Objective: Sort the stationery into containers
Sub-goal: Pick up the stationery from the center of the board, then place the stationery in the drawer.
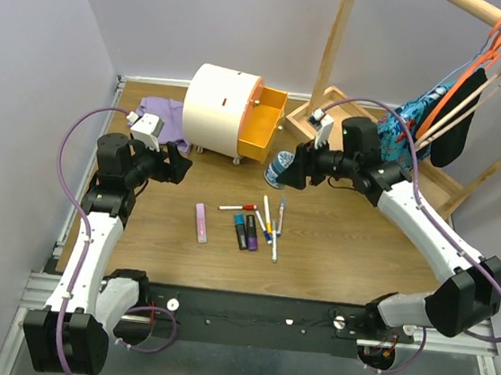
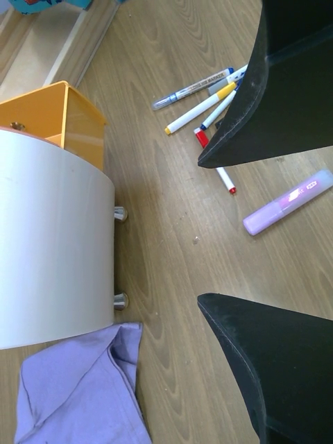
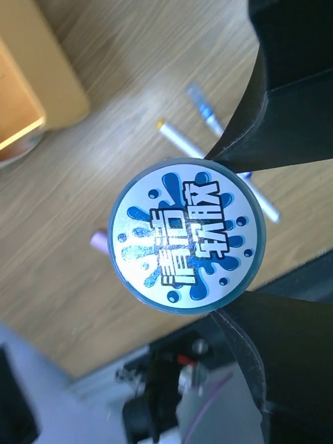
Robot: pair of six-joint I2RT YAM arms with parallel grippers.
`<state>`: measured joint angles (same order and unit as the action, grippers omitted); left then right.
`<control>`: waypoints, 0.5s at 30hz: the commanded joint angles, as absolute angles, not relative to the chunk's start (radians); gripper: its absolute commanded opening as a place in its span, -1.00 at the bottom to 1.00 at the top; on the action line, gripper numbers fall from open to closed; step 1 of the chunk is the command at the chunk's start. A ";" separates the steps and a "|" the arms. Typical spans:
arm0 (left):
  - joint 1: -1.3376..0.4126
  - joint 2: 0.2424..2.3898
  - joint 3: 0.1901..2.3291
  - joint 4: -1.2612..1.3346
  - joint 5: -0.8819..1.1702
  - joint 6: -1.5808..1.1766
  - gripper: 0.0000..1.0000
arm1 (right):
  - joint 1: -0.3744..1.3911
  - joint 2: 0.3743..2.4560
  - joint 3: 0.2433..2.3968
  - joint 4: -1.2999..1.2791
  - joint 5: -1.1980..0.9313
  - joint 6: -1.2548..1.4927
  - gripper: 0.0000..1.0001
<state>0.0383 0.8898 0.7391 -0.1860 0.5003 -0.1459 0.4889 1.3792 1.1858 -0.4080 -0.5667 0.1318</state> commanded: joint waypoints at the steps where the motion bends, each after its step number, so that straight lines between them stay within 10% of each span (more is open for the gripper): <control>1: 0.044 0.896 0.785 -0.184 0.535 -0.158 0.64 | 0.479 1.464 1.371 -0.394 -0.723 0.284 -0.45; 15: 0.051 0.905 0.808 -0.176 0.528 -0.157 0.65 | 0.379 1.962 1.922 -0.508 -0.678 0.336 -0.47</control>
<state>0.0387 0.9092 0.7795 -0.1806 0.5106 -0.1581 0.4129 1.8561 1.7855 -0.4477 -0.6655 0.3035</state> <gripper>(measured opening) 0.822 0.690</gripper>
